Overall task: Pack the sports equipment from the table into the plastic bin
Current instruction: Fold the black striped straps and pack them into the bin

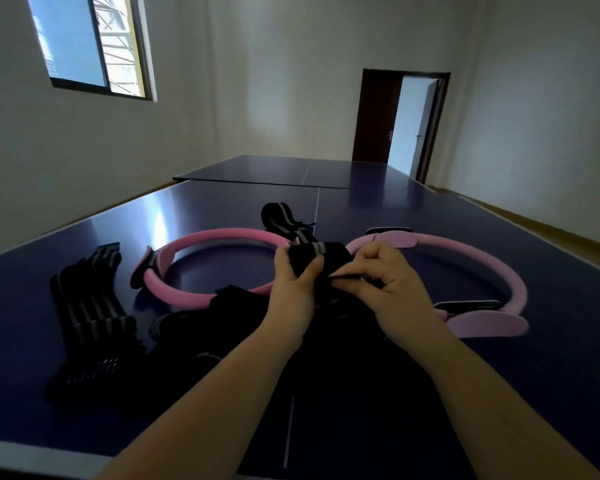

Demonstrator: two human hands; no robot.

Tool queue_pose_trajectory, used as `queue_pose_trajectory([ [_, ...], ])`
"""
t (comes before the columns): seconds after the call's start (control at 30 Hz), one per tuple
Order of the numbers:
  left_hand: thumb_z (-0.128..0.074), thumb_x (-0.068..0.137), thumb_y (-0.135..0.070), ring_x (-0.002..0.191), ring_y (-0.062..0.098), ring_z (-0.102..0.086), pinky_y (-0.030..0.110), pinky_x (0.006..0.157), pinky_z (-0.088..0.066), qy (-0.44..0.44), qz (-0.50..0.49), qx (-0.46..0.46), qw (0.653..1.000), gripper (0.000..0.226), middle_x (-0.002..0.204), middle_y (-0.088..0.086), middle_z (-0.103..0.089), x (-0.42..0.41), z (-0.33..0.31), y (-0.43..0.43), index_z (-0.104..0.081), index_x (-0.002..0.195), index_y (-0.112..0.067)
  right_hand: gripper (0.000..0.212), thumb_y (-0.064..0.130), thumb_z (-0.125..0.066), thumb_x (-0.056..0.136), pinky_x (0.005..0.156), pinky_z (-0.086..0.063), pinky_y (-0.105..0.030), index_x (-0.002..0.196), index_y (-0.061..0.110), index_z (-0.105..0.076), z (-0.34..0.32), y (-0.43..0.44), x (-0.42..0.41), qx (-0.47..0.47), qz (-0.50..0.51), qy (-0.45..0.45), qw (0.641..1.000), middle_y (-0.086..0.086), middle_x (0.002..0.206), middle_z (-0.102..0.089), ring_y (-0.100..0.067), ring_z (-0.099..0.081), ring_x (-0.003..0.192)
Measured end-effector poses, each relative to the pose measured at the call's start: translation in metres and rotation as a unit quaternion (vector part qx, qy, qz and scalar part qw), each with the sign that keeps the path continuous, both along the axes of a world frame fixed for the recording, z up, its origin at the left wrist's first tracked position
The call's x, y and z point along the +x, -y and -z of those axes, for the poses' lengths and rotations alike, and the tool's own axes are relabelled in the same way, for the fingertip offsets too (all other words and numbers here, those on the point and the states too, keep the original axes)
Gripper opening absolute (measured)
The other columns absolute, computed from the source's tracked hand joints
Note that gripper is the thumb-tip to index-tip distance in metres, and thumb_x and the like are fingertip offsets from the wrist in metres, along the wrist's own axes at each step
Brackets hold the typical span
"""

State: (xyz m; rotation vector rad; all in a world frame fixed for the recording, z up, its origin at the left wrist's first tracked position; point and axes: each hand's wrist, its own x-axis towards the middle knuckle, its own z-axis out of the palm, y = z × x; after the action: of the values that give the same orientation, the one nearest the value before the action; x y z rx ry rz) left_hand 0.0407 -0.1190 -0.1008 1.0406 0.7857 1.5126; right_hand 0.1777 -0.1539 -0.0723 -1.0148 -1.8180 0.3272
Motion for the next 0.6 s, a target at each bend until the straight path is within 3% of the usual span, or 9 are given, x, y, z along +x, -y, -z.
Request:
queue_pose_trajectory([
  [0.1, -0.056, 0.099, -0.008, 0.106, 0.037, -0.067, 0.052, 0.093, -0.055, -0.007, 0.013, 0.013, 1.0, 0.023, 0.114, 0.017, -0.068, 0.007, 0.004, -0.003, -0.053, 0.119, -0.019, 0.021, 0.015, -0.076, 0.082, 0.083, -0.044, -0.011, 0.087, 0.035, -0.074, 0.0, -0.016, 0.0, -0.01, 0.019, -0.087, 0.996, 0.001, 0.1, -0.057, -0.002, -0.056, 0.094],
  [0.2, -0.054, 0.098, -0.005, 0.115, 0.042, -0.062, 0.056, 0.101, -0.049, 0.02, 0.027, 0.006, 0.999, 0.024, 0.12, 0.021, -0.065, 0.01, 0.009, -0.003, -0.055, 0.121, -0.014, 0.018, 0.021, -0.078, 0.08, 0.092, -0.046, -0.018, 0.087, 0.037, -0.075, 0.008, -0.03, -0.003, -0.02, 0.045, -0.14, 0.989, 0.001, 0.11, -0.055, -0.01, -0.055, 0.107],
  [0.37, -0.049, 0.101, -0.009, 0.105, 0.033, -0.065, 0.047, 0.096, -0.051, 0.057, 0.032, -0.008, 0.998, 0.025, 0.121, 0.023, -0.066, 0.007, 0.01, 0.002, -0.057, 0.125, -0.008, 0.019, 0.014, -0.073, 0.086, 0.083, -0.043, -0.003, 0.09, 0.032, -0.072, 0.019, -0.03, -0.012, -0.075, 0.007, -0.199, 0.977, 0.009, 0.117, -0.055, 0.007, -0.055, 0.106],
  [0.47, -0.048, 0.103, -0.02, 0.111, 0.031, -0.066, 0.049, 0.1, -0.051, 0.052, 0.032, -0.009, 0.998, 0.024, 0.118, 0.017, -0.069, 0.004, 0.009, 0.005, -0.06, 0.123, -0.014, 0.023, 0.011, -0.071, 0.087, 0.091, -0.048, -0.015, 0.093, 0.032, -0.073, 0.02, -0.028, -0.011, -0.079, -0.016, -0.207, 0.975, 0.011, 0.117, -0.061, 0.003, -0.059, 0.108],
  [0.6, -0.059, 0.095, -0.021, 0.104, 0.025, -0.07, 0.04, 0.088, -0.058, 0.008, 0.04, 0.025, 0.999, 0.023, 0.111, 0.01, -0.072, 0.0, 0.009, 0.009, -0.059, 0.118, -0.016, 0.045, 0.006, -0.07, 0.087, 0.08, -0.057, -0.022, 0.118, 0.037, -0.057, 0.022, -0.023, -0.008, -0.152, -0.067, -0.29, 0.942, 0.012, 0.116, -0.065, -0.002, -0.066, 0.102],
])
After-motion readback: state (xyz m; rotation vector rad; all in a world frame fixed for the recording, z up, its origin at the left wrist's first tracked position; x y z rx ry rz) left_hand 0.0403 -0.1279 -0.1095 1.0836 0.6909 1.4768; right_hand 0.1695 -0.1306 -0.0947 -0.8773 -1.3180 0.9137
